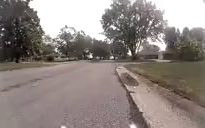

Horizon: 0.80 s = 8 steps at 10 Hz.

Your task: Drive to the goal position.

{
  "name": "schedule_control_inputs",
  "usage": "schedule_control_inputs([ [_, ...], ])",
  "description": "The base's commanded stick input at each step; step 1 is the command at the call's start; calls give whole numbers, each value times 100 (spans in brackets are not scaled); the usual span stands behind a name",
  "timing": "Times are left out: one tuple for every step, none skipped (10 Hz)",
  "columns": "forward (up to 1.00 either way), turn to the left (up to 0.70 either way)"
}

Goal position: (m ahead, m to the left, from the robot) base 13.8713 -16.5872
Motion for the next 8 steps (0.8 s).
schedule_control_inputs([
  [50,0],
  [50,0],
  [50,0],
  [50,0],
  [50,0],
  [50,0],
  [50,0],
  [50,0],
])
